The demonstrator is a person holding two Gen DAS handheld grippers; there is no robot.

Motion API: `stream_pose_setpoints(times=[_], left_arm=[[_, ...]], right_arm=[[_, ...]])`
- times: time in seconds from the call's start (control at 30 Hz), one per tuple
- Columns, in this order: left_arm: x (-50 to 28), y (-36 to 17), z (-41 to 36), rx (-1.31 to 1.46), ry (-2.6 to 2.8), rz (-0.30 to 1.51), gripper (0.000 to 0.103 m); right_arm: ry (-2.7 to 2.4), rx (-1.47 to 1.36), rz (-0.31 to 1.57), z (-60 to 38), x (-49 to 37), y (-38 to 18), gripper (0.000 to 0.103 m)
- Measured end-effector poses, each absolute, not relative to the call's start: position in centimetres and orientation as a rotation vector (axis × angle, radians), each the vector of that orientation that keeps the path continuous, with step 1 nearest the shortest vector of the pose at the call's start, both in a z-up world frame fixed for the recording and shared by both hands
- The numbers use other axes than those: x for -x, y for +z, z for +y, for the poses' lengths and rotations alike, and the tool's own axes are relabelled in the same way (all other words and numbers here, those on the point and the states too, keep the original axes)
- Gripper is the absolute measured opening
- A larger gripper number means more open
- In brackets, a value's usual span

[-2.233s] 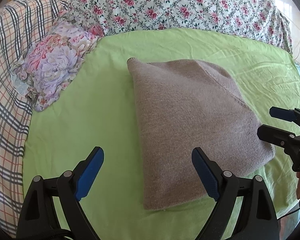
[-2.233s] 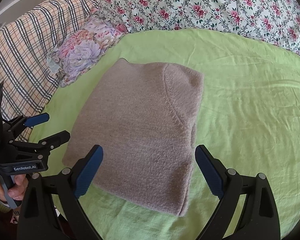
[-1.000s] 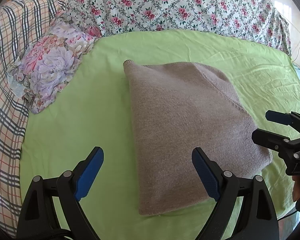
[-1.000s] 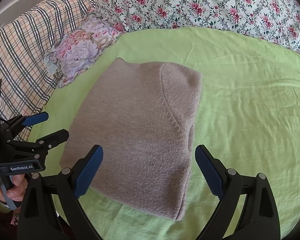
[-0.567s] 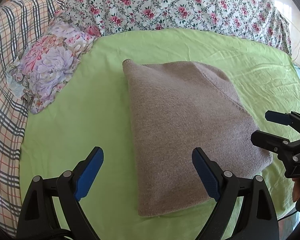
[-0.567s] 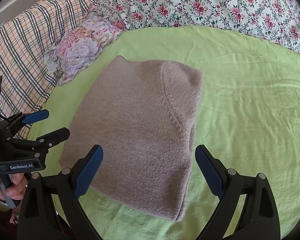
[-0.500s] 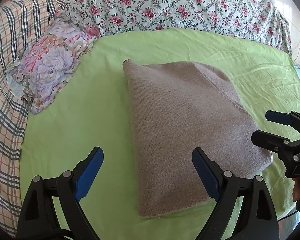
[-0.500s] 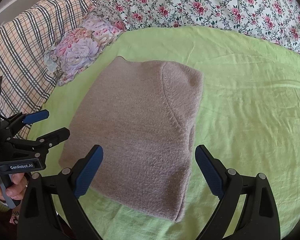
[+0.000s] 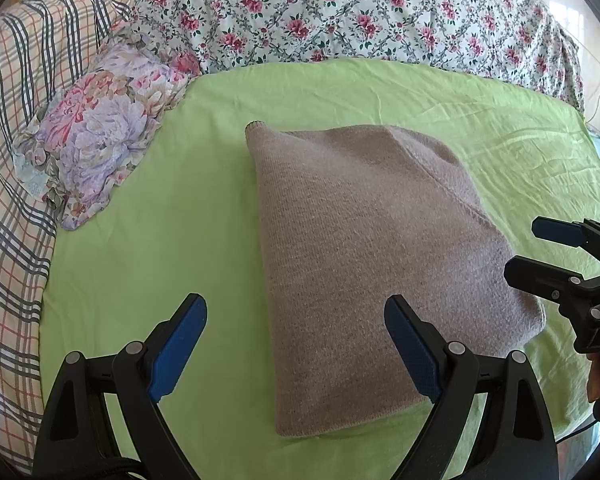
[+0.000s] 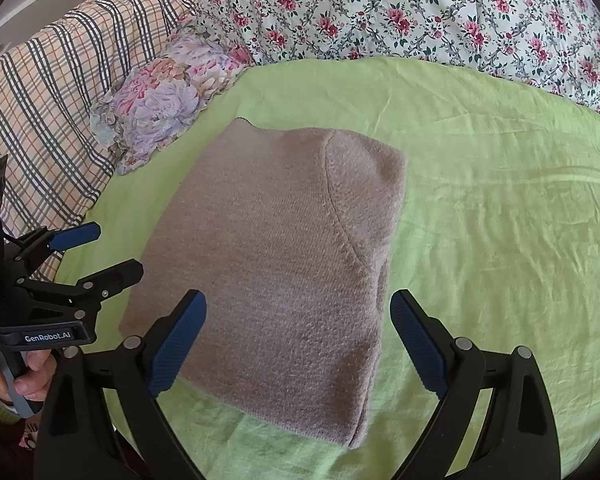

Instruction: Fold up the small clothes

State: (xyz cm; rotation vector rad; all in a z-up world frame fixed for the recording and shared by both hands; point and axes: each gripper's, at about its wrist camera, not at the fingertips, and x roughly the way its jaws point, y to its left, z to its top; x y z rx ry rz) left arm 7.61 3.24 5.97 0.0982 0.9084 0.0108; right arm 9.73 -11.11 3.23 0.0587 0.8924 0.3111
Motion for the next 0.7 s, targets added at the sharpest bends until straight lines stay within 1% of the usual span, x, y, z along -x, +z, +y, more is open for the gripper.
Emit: stream_pose_setpoints(times=[0.43, 0.7], left_arm=[[-7.8, 6.0, 3.2, -0.099, 0.010, 0.910, 0.091], [-9.2, 5.7, 3.4, -0.108, 0.026, 0.909, 0.093]], right_arm=[[0.310, -0.059, 0.890, -11.1, -9.8, 3.2, 0.093], [0.303, -0.079, 0.902, -12.0, -11.5, 2.8, 0.093]])
